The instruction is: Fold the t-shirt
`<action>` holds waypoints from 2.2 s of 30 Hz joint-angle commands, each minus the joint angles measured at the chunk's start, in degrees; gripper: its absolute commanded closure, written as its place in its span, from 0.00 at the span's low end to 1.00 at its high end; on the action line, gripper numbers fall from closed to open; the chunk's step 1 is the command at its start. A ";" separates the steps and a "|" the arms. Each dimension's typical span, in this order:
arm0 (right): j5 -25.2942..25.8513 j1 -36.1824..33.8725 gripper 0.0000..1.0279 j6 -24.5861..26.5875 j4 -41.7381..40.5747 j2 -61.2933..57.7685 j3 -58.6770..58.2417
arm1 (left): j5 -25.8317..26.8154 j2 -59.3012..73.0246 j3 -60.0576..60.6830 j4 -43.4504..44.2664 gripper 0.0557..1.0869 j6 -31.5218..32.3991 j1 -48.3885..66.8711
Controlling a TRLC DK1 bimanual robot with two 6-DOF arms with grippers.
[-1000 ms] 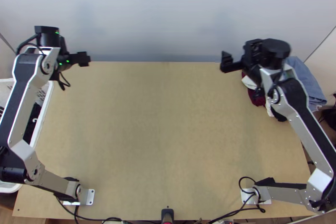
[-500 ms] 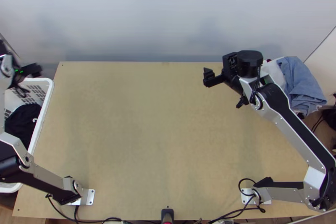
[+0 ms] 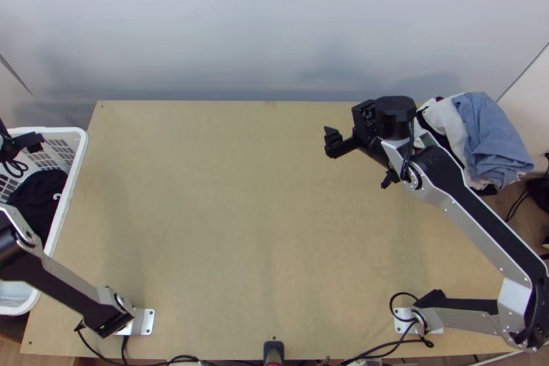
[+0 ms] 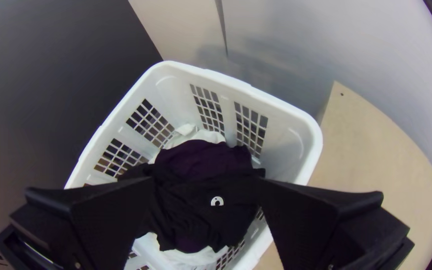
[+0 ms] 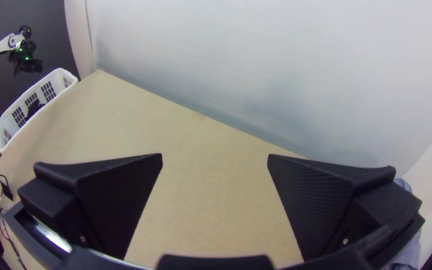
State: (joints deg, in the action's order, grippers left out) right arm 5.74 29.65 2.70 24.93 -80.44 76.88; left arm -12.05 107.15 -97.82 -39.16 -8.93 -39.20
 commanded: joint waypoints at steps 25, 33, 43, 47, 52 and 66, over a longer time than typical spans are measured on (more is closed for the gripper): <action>2.00 0.67 0.05 3.37 0.03 0.38 -2.53 | 0.01 30.83 -15.65 1.80 0.05 -0.65 -6.24; 2.88 0.76 0.05 4.60 -0.05 -0.85 -2.53 | 0.19 34.53 -15.91 0.84 0.05 -0.21 -5.71; 3.49 0.85 0.05 4.86 -0.14 -2.00 -2.00 | 1.68 36.28 -14.68 0.48 0.05 0.40 -4.92; 3.67 0.76 0.05 5.12 -0.14 -2.17 -2.26 | 4.50 36.02 -14.06 -0.31 0.12 0.93 -4.74; 4.46 0.76 0.05 5.21 -0.41 -2.26 -2.79 | 6.96 35.67 -13.45 -0.48 0.53 0.23 -4.66; 4.72 0.76 0.05 5.21 -0.58 -2.17 -4.55 | 8.98 28.20 -16.44 -2.77 0.96 -0.12 -6.24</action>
State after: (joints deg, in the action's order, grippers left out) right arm 10.35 30.37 7.97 24.36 -82.61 72.95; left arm -3.40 139.98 -111.94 -40.21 -8.84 -44.86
